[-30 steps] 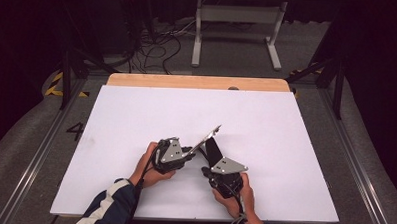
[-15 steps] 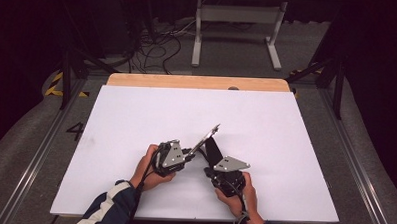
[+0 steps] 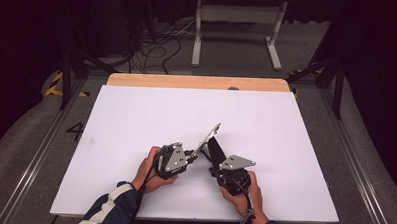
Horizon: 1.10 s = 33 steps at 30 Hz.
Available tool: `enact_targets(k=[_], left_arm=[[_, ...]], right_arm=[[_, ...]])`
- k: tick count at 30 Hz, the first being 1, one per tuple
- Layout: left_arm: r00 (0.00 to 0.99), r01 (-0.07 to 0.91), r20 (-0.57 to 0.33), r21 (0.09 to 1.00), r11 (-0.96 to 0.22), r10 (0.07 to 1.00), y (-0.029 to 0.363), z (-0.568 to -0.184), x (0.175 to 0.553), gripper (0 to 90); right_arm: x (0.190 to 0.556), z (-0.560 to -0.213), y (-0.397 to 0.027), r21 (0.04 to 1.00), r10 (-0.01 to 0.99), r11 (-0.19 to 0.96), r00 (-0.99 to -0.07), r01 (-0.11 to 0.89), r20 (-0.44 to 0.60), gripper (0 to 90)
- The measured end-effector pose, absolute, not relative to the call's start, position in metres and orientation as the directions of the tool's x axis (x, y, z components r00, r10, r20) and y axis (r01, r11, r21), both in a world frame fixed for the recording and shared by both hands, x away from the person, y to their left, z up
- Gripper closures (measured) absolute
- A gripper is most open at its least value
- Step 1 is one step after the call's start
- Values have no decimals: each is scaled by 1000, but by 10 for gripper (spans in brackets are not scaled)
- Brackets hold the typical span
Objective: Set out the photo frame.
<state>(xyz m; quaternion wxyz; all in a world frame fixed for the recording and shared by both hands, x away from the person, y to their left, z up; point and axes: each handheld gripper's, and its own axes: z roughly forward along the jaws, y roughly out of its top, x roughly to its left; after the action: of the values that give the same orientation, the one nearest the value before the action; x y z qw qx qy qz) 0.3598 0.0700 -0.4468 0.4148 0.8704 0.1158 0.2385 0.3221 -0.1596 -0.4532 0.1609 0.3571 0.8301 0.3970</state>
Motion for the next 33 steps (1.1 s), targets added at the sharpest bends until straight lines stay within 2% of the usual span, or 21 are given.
enact_targets(k=[6, 19, 23, 33], left_arm=[[852, -29, 356, 763, -645, 384, 64, -445, 354, 762], [852, 4, 327, 777, -630, 409, 58, -445, 349, 748], [855, -7, 329, 780, -626, 400, 54, -444, 348, 742], [871, -2, 299, 797, -604, 391, 50, -446, 350, 722]], right_arm=[[324, -452, -167, 769, 726, 430, -688, 473, 17, 900], [328, -452, -176, 769, 717, 434, -697, 468, 19, 900], [334, -452, -185, 769, 708, 427, -705, 476, 44, 900], [340, -454, -190, 757, 719, 442, -695, 482, 22, 900]])
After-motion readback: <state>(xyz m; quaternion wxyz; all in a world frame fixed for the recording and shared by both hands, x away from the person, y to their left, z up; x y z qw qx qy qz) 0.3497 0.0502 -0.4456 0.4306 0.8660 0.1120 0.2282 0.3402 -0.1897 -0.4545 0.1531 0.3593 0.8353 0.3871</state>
